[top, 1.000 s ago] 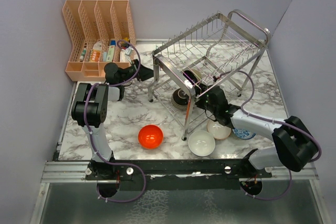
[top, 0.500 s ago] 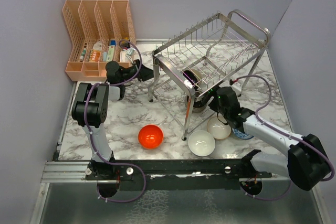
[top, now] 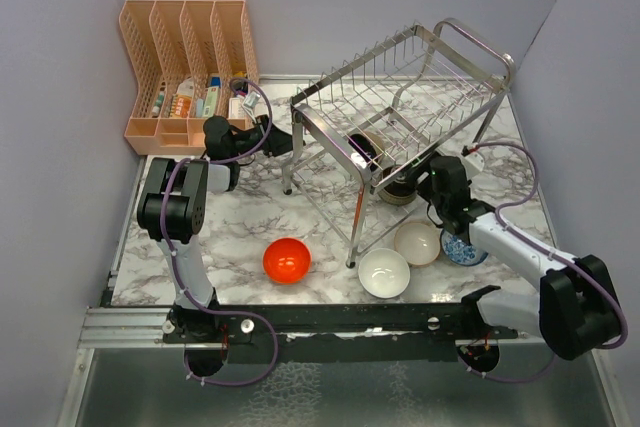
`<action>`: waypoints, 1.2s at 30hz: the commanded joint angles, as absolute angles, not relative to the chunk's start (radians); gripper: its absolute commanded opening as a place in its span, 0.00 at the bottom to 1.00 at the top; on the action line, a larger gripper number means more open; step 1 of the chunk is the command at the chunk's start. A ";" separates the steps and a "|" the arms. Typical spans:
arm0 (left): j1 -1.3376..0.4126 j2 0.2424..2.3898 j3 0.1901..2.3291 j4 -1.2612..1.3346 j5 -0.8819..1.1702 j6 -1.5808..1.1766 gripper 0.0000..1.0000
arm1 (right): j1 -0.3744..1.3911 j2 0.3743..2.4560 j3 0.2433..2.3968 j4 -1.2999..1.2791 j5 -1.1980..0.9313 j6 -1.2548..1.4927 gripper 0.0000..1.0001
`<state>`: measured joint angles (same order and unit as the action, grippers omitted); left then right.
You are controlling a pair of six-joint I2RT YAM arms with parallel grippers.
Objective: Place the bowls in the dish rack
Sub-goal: Move the bowl to the dish rack.
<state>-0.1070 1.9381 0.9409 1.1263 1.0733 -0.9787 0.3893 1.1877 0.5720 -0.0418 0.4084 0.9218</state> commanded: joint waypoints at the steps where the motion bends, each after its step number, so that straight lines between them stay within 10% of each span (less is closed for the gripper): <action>1: -0.114 1.915 0.961 1.121 1.065 -0.950 0.39 | 0.339 1.242 0.597 -0.051 0.485 0.838 0.74; 36: -0.171 1.826 0.948 0.947 1.011 -0.816 0.39 | 0.336 1.068 0.475 0.259 -0.297 0.549 0.75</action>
